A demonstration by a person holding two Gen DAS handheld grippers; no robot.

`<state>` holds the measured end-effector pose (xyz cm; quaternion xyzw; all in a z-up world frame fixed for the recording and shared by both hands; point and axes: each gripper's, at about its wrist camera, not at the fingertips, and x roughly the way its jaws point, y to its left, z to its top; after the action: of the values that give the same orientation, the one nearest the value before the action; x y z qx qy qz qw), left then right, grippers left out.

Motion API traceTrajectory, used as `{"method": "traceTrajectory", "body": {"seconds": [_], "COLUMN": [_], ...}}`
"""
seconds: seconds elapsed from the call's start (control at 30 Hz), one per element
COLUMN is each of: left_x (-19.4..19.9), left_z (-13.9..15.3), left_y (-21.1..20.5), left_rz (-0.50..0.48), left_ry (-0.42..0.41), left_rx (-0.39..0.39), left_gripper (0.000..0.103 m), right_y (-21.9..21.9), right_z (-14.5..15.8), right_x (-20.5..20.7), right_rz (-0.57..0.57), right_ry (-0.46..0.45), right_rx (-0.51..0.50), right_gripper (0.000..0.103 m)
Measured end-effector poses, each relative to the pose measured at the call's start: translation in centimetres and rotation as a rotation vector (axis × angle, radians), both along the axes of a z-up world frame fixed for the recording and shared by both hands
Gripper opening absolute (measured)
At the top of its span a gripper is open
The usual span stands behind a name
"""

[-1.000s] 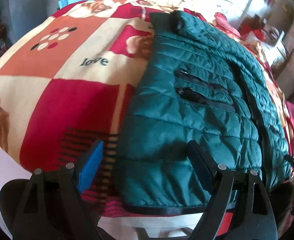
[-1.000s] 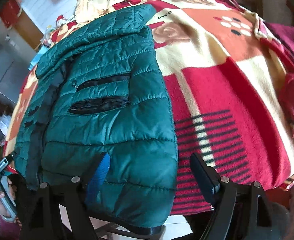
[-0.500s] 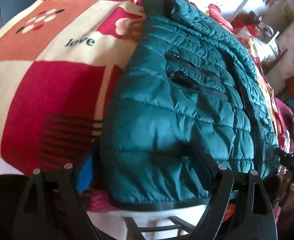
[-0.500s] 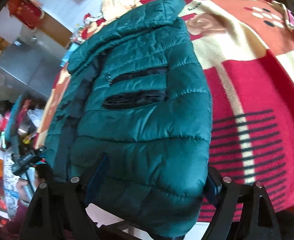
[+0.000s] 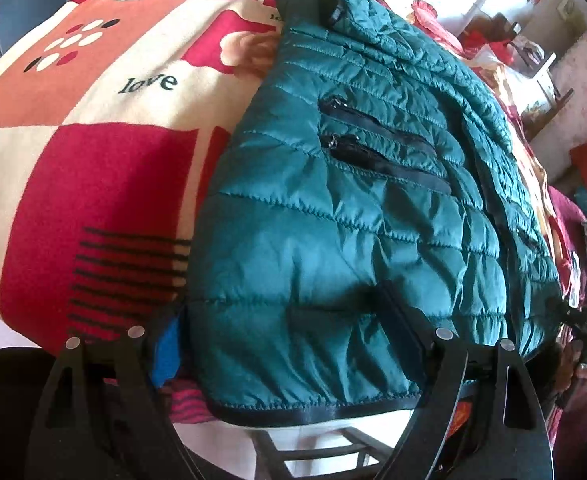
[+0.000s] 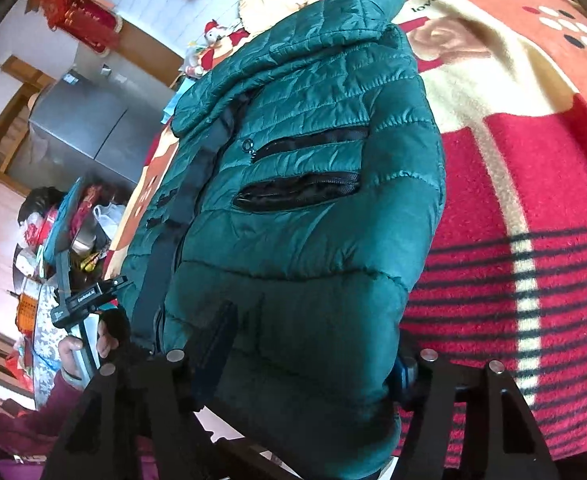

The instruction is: Fold large clothes

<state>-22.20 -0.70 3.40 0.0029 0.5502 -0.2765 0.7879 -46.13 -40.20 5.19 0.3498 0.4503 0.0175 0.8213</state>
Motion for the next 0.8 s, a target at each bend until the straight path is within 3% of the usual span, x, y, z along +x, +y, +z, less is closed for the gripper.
{"method": "traceTrajectory", "body": {"seconds": [0.23,0.4,0.5,0.6,0.8], "left_x": [0.2,0.0,-0.2,-0.4,-0.1], "left_z": [0.0,0.0,-0.2,-0.2,-0.2], "left_y": [-0.2,-0.3,-0.8,-1.5,-0.9], "left_rz": [0.002,0.009,-0.008,-0.021,-0.006], "left_ry": [0.019,0.003,-0.013,-0.028,-0.009], "left_rx": [-0.002,0.001,-0.002,0.037,0.005], "left_gripper": [0.085,0.086,0.096,0.096,0.096], "right_y": [-0.9,0.9,1.6,1.3,2.1], "right_z": [1.2,-0.2,-0.3,-0.9,-0.1], "right_x": [0.2,0.7,0.1,0.4,1.9], "right_rz": [0.013,0.097,0.114,0.07,0.09], "right_ry": [-0.106,-0.003,-0.014,-0.035,-0.061], "right_rx": [0.144,0.058,0.062,0.101,0.051], "right_gripper": [0.065,0.065,0.065,0.062,0.052]}}
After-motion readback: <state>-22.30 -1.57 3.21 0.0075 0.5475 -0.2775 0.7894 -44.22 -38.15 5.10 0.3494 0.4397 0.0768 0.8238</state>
